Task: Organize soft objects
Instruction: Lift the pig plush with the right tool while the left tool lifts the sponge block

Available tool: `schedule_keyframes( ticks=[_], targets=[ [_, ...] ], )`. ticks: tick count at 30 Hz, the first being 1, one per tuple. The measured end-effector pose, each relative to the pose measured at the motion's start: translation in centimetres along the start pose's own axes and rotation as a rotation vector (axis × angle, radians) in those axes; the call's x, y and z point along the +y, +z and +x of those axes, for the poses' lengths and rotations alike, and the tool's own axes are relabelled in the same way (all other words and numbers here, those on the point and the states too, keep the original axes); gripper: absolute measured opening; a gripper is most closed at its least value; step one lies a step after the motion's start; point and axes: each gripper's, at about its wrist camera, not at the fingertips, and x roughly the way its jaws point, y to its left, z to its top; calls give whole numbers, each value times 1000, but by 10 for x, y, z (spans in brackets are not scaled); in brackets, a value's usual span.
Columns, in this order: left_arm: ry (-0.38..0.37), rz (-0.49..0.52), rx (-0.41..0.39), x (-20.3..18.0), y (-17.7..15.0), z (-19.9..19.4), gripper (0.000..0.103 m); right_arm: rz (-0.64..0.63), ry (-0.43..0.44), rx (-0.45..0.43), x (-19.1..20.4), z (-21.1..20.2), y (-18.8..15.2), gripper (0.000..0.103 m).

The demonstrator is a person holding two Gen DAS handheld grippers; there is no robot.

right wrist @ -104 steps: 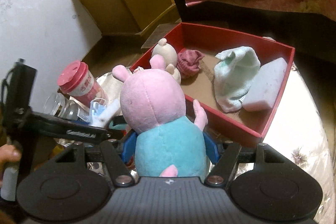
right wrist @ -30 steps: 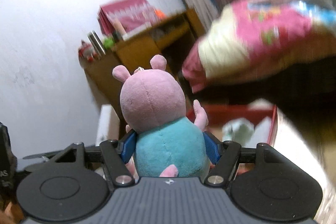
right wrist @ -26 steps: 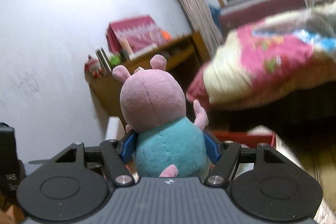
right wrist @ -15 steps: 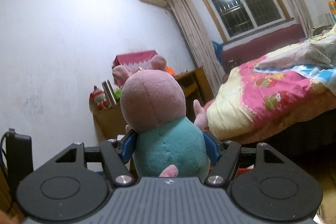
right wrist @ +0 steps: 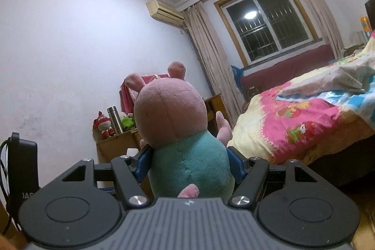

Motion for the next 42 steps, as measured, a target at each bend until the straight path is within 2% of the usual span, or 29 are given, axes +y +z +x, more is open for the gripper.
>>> schedule_keyframes(
  ticks=[11, 19, 32, 42],
  targets=[
    [8, 10, -4, -2, 7, 18, 31, -59, -36, -68, 0, 2, 2, 39],
    [-6, 32, -16, -12, 10, 31, 31, -79, -50, -78, -1, 18, 4, 39],
    [-6, 42, 13, -18, 11, 68, 31, -129, -88, -39, -10, 58, -4, 39],
    [-11, 48, 67, -21, 1, 103, 31, -152, -144, 19, -28, 88, -16, 39]
  ],
)
